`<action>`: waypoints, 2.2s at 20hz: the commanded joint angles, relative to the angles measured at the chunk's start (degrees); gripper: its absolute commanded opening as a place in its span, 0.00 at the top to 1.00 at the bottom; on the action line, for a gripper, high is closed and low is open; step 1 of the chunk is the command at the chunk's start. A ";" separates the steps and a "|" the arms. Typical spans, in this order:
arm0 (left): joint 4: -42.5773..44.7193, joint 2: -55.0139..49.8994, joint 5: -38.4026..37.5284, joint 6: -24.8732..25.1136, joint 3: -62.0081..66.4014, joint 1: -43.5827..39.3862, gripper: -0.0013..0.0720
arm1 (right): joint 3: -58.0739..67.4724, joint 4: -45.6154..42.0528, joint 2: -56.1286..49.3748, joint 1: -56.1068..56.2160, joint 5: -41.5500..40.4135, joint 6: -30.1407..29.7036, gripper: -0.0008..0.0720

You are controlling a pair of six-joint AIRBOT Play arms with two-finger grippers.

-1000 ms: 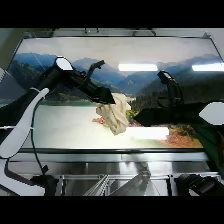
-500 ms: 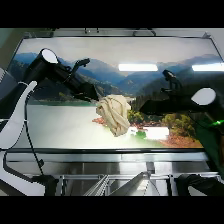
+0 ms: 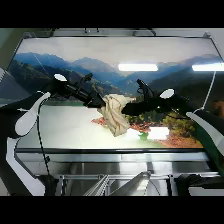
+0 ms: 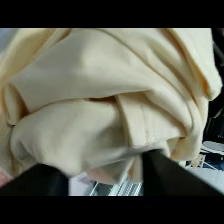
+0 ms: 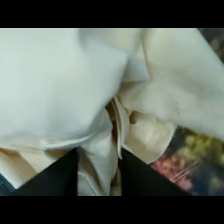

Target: Fold the shirts.

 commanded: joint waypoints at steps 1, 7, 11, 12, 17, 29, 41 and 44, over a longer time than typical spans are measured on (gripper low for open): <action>-3.80 -2.56 -0.68 1.46 3.52 -0.44 0.97 | 1.75 2.29 -1.68 0.59 1.40 -2.89 0.96; -3.50 0.55 -3.74 1.09 7.13 2.47 0.97 | 4.72 2.01 1.29 -1.44 1.14 -4.74 0.96; -3.37 2.64 -6.01 1.01 7.08 6.16 0.97 | 4.85 1.99 4.20 -5.86 0.83 -4.31 0.96; -3.39 3.13 -6.58 0.52 7.08 6.82 0.97 | 4.90 2.03 4.85 -7.04 0.81 -4.00 0.96; -3.91 11.34 -7.30 -0.46 7.15 13.05 0.97 | 9.03 10.12 12.98 -16.26 1.03 -4.63 0.96; -3.19 26.84 -11.02 -4.76 25.55 18.32 0.96 | 16.28 16.33 27.98 -22.25 3.78 -3.65 0.96; 13.16 26.80 -13.05 1.44 -17.22 15.58 0.96 | -10.69 -10.08 26.93 -22.14 11.85 7.28 0.96; 16.52 26.64 -12.22 1.01 -23.76 15.61 0.89 | -14.97 -10.78 26.93 -22.21 14.38 7.32 0.81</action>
